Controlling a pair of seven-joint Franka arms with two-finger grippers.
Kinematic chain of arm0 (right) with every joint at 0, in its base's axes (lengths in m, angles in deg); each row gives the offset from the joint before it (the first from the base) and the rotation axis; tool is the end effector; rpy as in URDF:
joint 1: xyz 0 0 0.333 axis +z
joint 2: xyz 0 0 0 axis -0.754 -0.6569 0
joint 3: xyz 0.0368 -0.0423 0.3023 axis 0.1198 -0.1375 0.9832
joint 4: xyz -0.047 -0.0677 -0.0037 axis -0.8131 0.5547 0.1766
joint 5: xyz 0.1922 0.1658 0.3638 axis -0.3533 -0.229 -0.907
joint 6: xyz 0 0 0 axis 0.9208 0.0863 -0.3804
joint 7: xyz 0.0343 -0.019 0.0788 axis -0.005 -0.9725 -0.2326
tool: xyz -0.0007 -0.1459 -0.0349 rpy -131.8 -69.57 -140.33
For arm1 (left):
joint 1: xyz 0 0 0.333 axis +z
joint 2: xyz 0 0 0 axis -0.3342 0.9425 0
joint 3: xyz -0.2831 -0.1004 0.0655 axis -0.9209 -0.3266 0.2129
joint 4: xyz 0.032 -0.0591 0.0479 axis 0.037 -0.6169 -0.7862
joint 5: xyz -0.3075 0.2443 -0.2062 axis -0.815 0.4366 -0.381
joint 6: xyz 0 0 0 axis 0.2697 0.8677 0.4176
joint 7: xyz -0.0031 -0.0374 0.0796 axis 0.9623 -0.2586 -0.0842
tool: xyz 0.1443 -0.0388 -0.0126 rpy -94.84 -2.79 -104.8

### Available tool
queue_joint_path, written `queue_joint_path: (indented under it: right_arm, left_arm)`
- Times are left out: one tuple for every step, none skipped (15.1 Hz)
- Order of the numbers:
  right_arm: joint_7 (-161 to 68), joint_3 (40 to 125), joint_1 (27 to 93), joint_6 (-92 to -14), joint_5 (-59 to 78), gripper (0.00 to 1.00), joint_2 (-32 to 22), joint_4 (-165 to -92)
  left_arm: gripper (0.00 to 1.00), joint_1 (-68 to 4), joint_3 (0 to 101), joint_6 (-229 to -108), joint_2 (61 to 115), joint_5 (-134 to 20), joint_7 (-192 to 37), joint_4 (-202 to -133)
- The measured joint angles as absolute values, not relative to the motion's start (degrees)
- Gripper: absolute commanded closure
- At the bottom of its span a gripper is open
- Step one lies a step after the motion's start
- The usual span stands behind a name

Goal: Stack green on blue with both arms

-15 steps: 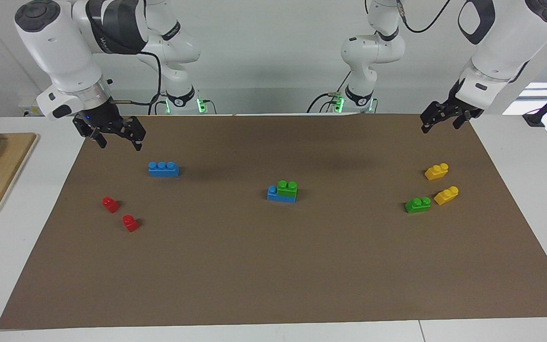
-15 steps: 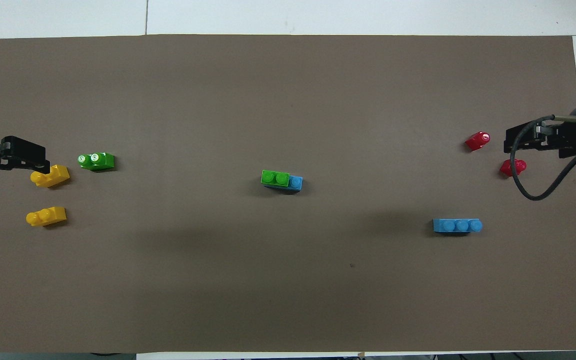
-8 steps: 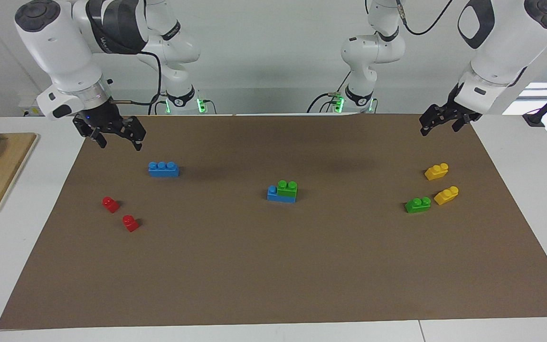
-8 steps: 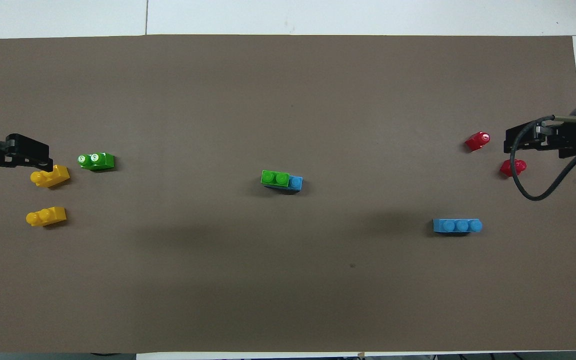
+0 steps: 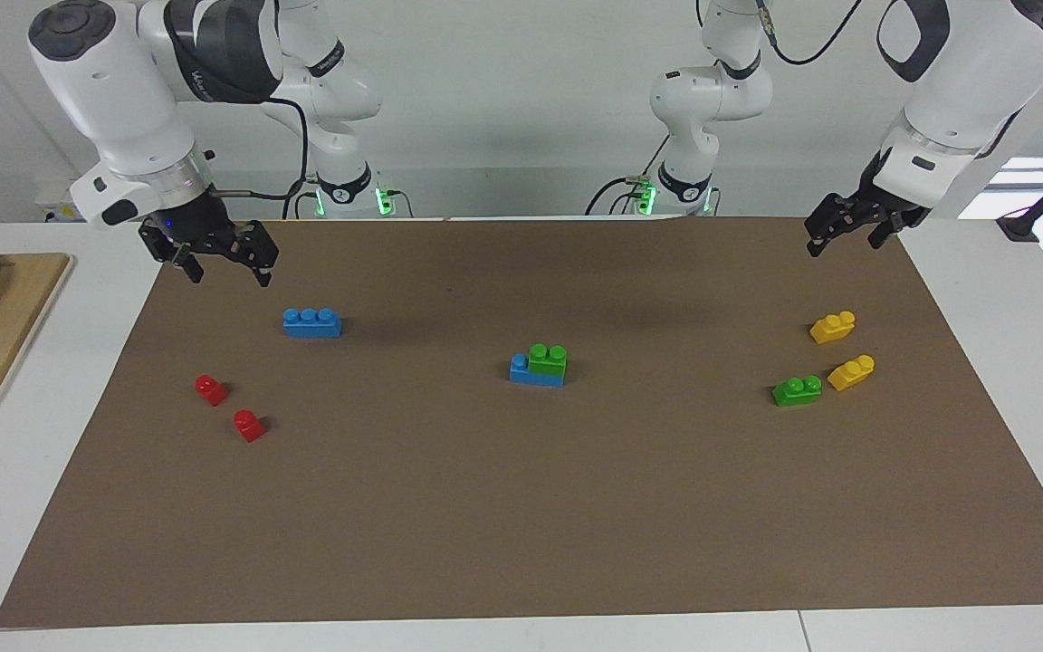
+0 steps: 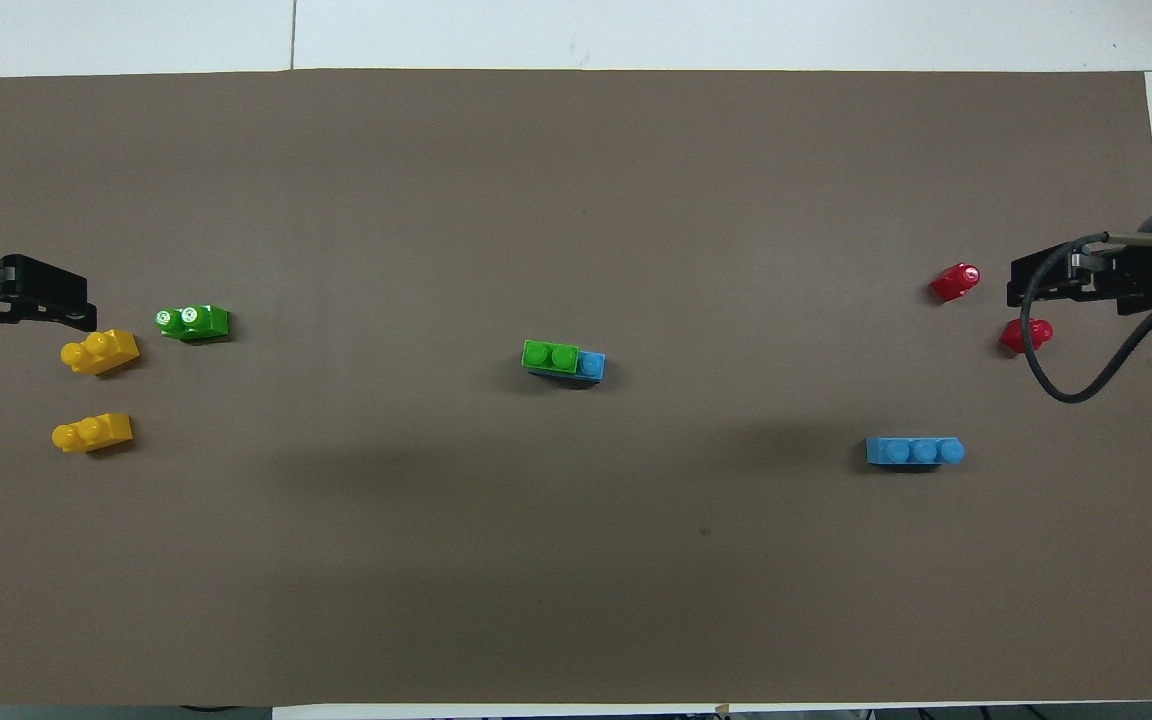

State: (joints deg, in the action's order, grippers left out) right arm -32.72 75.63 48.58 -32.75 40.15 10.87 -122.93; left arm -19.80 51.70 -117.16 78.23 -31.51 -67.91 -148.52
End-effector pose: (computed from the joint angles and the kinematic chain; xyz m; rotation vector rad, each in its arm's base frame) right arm 0.6109 -0.0042 0.5190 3.1315 -0.1671 -0.0036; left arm 0.5999 -0.0228 0.5604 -3.1365 -0.0913 0.1036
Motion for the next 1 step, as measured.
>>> queue_joint_path:
  right_arm:
    - [-32.7, 75.6, 48.6, -32.8, 40.2, 0.0, 10.9, -122.9]
  left_arm:
    - [0.0, -19.8, 51.7, -117.2, 78.3, -31.5, -67.9, -148.5]
